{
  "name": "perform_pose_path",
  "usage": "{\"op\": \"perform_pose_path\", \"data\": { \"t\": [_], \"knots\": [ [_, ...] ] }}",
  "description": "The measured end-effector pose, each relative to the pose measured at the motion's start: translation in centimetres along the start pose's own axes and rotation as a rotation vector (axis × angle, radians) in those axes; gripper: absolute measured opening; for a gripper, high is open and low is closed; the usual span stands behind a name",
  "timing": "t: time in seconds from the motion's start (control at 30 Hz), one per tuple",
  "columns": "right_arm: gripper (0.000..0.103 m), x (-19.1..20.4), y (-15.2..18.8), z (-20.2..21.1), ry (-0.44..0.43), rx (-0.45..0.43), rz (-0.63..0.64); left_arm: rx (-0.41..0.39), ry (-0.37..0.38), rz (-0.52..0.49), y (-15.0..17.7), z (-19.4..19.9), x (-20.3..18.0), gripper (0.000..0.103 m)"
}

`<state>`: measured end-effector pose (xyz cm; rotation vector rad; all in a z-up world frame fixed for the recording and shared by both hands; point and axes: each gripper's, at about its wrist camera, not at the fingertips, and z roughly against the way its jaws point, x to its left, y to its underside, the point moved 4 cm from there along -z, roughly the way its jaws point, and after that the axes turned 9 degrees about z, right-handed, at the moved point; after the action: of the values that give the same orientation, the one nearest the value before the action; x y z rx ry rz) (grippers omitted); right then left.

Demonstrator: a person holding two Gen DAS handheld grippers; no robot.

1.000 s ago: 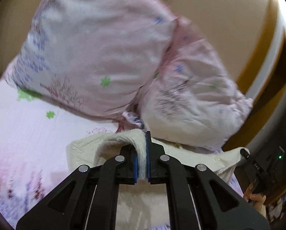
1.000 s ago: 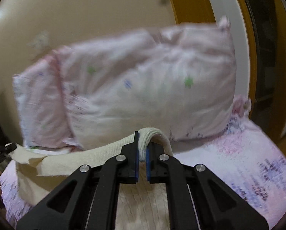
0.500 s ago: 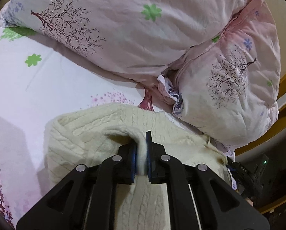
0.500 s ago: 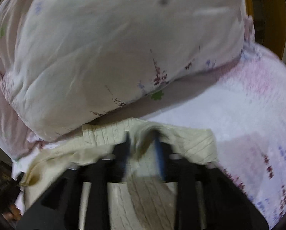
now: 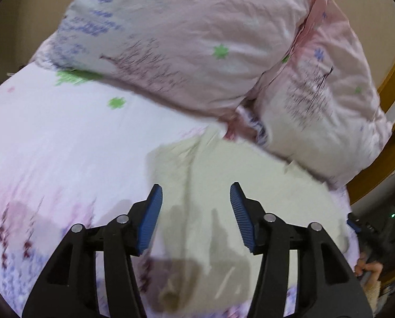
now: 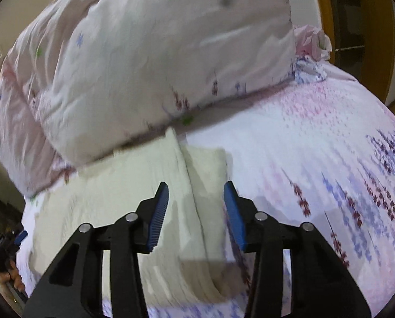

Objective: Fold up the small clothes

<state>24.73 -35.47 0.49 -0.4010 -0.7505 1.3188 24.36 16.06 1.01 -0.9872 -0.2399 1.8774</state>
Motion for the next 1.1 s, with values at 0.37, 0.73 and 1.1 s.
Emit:
{"op": "perform_pose_path", "data": {
  "t": [0.37, 0.73, 1.1],
  "knots": [
    [0.012, 1.5, 2.8, 0.2, 0.003, 0.033, 0.112, 0.076, -0.028, -0.087, 3.9, -0.7, 0.2, 0.006],
    [0.010, 1.3, 3.1, 2.9, -0.005, -0.002, 0.092, 0.074, 0.032, -0.110, 4.0, 1.8, 0.5, 0.004],
    [0.004, 1.0, 4.1, 3.6, 0.027, 0.008, 0.094, 0.072, 0.040, -0.132, 5.0, 2.5, 0.6, 0.004]
  ]
}}
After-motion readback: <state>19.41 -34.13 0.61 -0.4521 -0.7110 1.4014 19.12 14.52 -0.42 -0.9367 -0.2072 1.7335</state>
